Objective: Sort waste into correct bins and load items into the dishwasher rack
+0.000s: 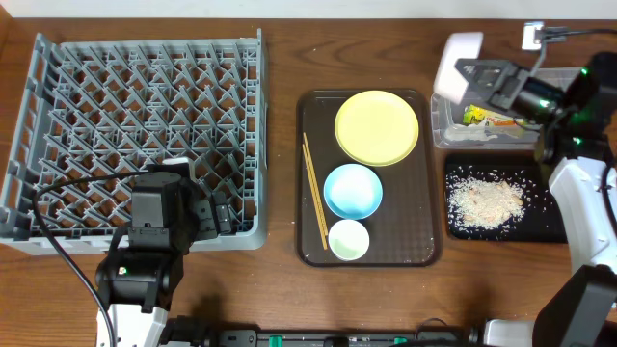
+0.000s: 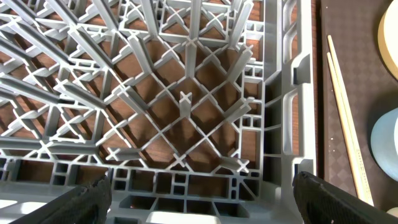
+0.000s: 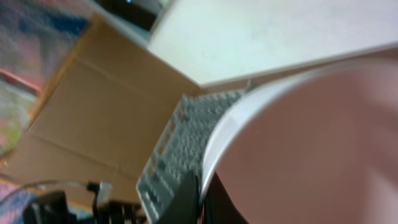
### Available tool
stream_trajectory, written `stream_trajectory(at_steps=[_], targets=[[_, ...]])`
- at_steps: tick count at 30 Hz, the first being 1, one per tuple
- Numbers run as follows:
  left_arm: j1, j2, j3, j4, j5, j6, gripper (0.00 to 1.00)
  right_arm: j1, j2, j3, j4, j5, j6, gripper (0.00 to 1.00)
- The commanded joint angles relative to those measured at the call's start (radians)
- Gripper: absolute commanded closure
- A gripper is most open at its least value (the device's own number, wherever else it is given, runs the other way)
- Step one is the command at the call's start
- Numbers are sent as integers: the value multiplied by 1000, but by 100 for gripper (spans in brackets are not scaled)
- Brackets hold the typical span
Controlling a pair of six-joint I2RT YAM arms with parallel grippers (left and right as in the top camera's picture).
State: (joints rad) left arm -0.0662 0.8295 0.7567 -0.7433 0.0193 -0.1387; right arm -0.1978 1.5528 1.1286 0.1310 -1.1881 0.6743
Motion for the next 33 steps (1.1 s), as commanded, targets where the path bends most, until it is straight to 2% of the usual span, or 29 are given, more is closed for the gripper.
stream_trajectory(at_steps=[1, 5, 8, 14, 18, 22, 32, 33], targets=[[6, -1, 20, 1, -5, -13, 5, 64, -8, 48, -142, 128, -279, 98], [6, -1, 20, 1, -5, -13, 5, 144, -8, 95, -421, 378, -507, 99], [6, -1, 20, 1, -5, -13, 5, 225, -8, 122, -550, 588, -664, 99], [6, -1, 20, 4, -5, -13, 5, 426, 6, 122, -563, 984, -893, 99], [6, -1, 20, 4, -5, -13, 5, 517, 44, 122, -549, 1057, -1018, 99], [6, -1, 20, 3, -5, -13, 5, 572, 127, 122, -546, 1057, -1038, 99], [6, -1, 20, 3, -5, -13, 5, 577, 301, 122, -515, 1058, -980, 99], [6, -1, 20, 3, -5, -13, 5, 576, 307, 122, -512, 1059, -977, 91]])
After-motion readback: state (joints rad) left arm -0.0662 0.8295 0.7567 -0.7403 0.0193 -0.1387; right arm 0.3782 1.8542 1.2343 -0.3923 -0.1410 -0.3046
